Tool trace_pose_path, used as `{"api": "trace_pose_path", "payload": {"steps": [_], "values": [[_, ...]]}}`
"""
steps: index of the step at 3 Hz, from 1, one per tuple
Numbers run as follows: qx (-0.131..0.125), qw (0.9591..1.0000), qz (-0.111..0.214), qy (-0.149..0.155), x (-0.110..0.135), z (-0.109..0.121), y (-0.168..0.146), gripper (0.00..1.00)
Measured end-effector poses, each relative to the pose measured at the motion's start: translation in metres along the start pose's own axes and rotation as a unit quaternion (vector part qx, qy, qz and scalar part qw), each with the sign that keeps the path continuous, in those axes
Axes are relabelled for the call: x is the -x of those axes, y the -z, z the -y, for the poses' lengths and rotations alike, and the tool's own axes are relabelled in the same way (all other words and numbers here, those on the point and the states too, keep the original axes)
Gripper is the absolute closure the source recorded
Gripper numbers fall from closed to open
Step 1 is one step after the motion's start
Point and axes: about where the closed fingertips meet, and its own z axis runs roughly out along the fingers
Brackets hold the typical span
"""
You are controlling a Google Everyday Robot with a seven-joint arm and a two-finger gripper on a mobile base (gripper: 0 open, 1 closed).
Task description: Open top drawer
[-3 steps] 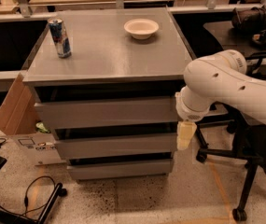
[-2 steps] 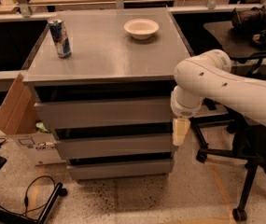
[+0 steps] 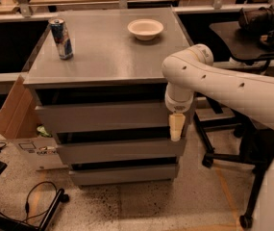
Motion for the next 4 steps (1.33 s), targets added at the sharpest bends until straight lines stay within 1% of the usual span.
{"api": "trace_pose_path", "payload": {"steps": [1, 2, 3, 4], "values": [[0.039, 0.9991, -0.013, -0.006, 0.01, -0.004, -0.012, 0.26], [0.077, 0.9964, -0.025, -0.025, 0.0, -0.035, -0.018, 0.49], [0.081, 0.996, -0.025, -0.029, 0.0, -0.037, -0.01, 0.78], [0.081, 0.996, -0.025, -0.029, 0.0, -0.035, -0.002, 0.66]]}}
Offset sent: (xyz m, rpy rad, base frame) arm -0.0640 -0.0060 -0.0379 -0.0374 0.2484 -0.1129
